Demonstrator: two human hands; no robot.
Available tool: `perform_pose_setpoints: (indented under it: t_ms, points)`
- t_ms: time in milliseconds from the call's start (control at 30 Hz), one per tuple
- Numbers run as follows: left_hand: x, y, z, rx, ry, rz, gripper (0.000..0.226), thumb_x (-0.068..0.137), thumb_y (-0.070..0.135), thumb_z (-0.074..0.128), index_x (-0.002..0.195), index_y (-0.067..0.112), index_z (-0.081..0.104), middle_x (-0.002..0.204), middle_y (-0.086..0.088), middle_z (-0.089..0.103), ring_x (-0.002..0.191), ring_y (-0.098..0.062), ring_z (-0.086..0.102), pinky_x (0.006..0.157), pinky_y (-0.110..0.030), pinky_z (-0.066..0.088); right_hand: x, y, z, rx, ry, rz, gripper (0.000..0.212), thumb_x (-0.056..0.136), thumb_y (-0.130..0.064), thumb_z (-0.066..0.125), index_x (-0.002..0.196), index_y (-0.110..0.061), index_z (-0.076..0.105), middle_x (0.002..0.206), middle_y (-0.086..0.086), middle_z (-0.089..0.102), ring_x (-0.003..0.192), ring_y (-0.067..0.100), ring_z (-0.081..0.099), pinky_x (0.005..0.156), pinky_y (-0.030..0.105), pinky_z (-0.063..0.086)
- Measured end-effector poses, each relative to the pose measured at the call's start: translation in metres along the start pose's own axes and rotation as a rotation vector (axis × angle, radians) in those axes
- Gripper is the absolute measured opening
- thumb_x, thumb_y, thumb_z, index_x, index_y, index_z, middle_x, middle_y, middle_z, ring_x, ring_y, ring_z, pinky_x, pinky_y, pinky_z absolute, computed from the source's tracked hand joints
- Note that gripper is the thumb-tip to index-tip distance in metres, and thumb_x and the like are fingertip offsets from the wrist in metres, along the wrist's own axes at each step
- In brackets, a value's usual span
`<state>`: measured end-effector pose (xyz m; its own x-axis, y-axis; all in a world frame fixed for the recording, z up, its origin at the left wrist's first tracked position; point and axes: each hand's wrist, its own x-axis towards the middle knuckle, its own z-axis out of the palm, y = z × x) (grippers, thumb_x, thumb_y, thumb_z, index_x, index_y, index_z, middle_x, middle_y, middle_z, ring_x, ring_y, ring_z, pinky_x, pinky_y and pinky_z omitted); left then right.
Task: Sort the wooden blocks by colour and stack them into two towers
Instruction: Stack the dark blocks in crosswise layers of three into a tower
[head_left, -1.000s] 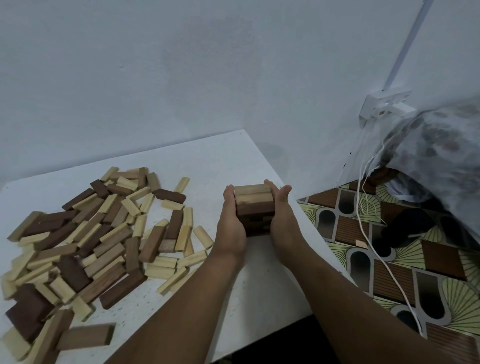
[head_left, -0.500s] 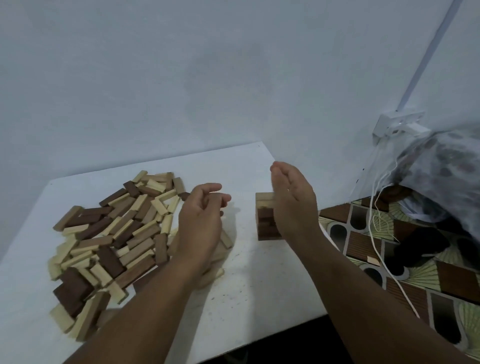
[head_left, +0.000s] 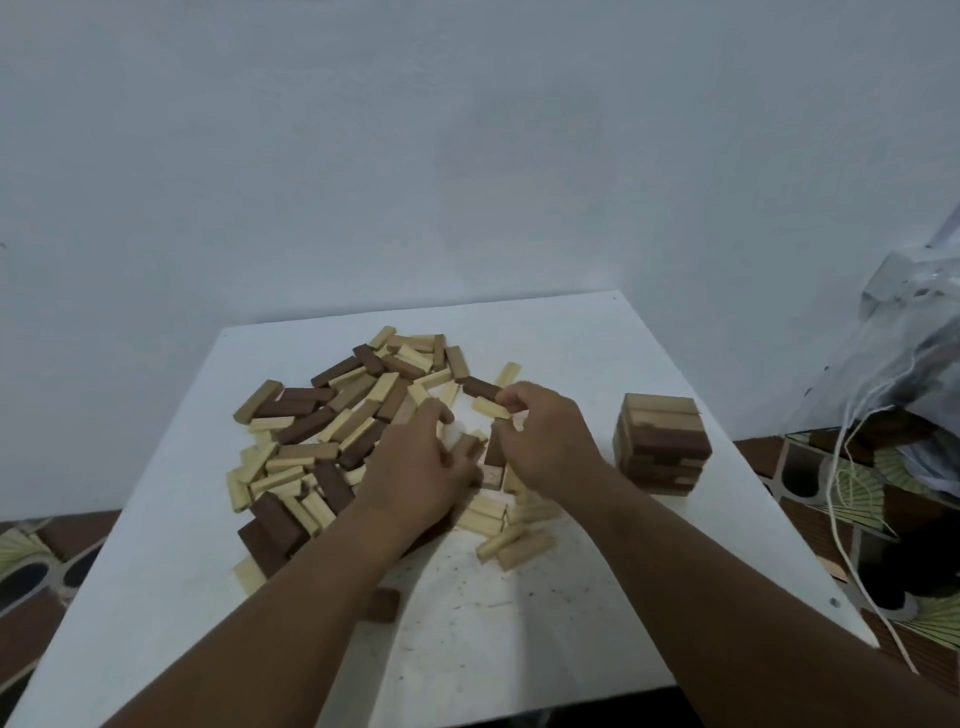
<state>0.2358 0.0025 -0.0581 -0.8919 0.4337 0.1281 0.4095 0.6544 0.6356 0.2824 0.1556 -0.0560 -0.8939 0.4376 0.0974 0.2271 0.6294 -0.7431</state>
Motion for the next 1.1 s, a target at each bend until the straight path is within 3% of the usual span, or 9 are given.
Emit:
perform_pose_setpoints:
  t_ms: [167, 333, 433, 567, 633, 700, 800, 933, 1100]
  points:
    - [0.008, -0.006, -0.020, -0.213, 0.153, -0.155, 0.028, 0.087, 0.035, 0.066, 0.107, 0.024, 0.049, 0.074, -0.003, 0.064, 0.071, -0.015, 0.061, 0.057, -0.024, 0.041, 0.018, -0.004, 0.002, -0.379, -0.193, 0.095, 0.044, 0.082, -0.033, 0.073, 0.119, -0.013, 0.061, 0.117, 0.007, 0.055, 0.111, 0.027, 0.054, 0.092, 0.042, 0.051]
    - [0.013, -0.015, -0.030, -0.298, 0.182, -0.206, 0.029, 0.090, 0.041, 0.064, 0.109, 0.029, 0.047, 0.079, 0.000, 0.067, 0.069, -0.008, 0.061, 0.053, -0.014, 0.036, 0.028, -0.012, 0.004, -0.503, -0.209, 0.078, 0.046, 0.077, -0.036, 0.078, 0.115, -0.016, 0.062, 0.113, 0.005, 0.055, 0.108, 0.024, 0.054, 0.091, 0.041, 0.052]
    - [0.015, -0.018, -0.030, -0.350, 0.191, -0.216, 0.031, 0.090, 0.043, 0.064, 0.112, 0.028, 0.048, 0.079, 0.000, 0.066, 0.067, -0.008, 0.061, 0.058, -0.020, 0.037, 0.028, -0.013, 0.003, -0.346, -0.255, 0.135, 0.040, 0.066, -0.026, 0.083, 0.100, -0.018, 0.063, 0.100, 0.001, 0.061, 0.096, 0.021, 0.058, 0.081, 0.038, 0.055]
    - [0.019, -0.022, -0.031, -0.406, 0.207, -0.252, 0.029, 0.090, 0.043, 0.064, 0.113, 0.029, 0.050, 0.083, 0.000, 0.065, 0.072, -0.007, 0.062, 0.060, -0.021, 0.039, 0.030, -0.019, -0.001, 0.092, -0.180, 0.057, 0.032, 0.077, -0.008, 0.074, 0.098, -0.017, 0.052, 0.078, -0.004, 0.058, 0.064, 0.004, 0.057, 0.053, 0.013, 0.044]
    - [0.019, -0.024, -0.033, -0.422, 0.221, -0.252, 0.029, 0.091, 0.044, 0.062, 0.113, 0.029, 0.050, 0.085, 0.001, 0.065, 0.076, -0.010, 0.065, 0.062, -0.024, 0.043, 0.034, -0.025, 0.003, 0.312, -0.107, 0.070, 0.024, 0.085, -0.005, 0.062, 0.101, -0.019, 0.049, 0.081, 0.000, 0.060, 0.063, 0.004, 0.063, 0.055, 0.019, 0.049]
    - [0.019, -0.026, -0.035, -0.452, 0.226, -0.255, 0.030, 0.090, 0.042, 0.062, 0.114, 0.030, 0.050, 0.089, -0.002, 0.065, 0.081, -0.016, 0.068, 0.067, -0.031, 0.049, 0.042, -0.028, 0.009, 0.376, -0.016, 0.098, 0.018, 0.089, -0.006, 0.052, 0.102, -0.018, 0.047, 0.083, -0.001, 0.059, 0.068, 0.015, 0.063, 0.057, 0.028, 0.049]
    - [0.016, -0.027, -0.038, -0.462, 0.218, -0.254, 0.029, 0.089, 0.040, 0.062, 0.115, 0.030, 0.050, 0.092, -0.003, 0.065, 0.083, -0.020, 0.069, 0.073, -0.037, 0.052, 0.060, -0.019, 0.020, 0.096, 0.067, 0.025, 0.016, 0.085, -0.013, 0.057, 0.098, -0.017, 0.049, 0.081, -0.005, 0.055, 0.069, 0.014, 0.052, 0.058, 0.026, 0.041]
    - [0.011, -0.030, -0.043, -0.459, 0.212, -0.255, 0.025, 0.092, 0.040, 0.060, 0.113, 0.033, 0.049, 0.089, -0.003, 0.066, 0.080, -0.017, 0.069, 0.064, -0.029, 0.048, 0.079, -0.003, 0.034, -0.342, -0.085, 0.017, 0.022, 0.082, -0.018, 0.062, 0.103, -0.020, 0.064, 0.097, -0.003, 0.059, 0.089, 0.019, 0.062, 0.067, 0.028, 0.046]
    - [0.000, -0.031, -0.046, -0.441, 0.165, -0.250, 0.023, 0.092, 0.037, 0.057, 0.112, 0.035, 0.048, 0.093, -0.006, 0.068, 0.074, -0.019, 0.063, 0.058, -0.027, 0.044, 0.087, -0.004, 0.041, -0.452, -0.106, 0.018, 0.022, 0.086, -0.014, 0.056, 0.107, -0.014, 0.065, 0.107, 0.004, 0.060, 0.090, 0.023, 0.063, 0.074, 0.033, 0.055]
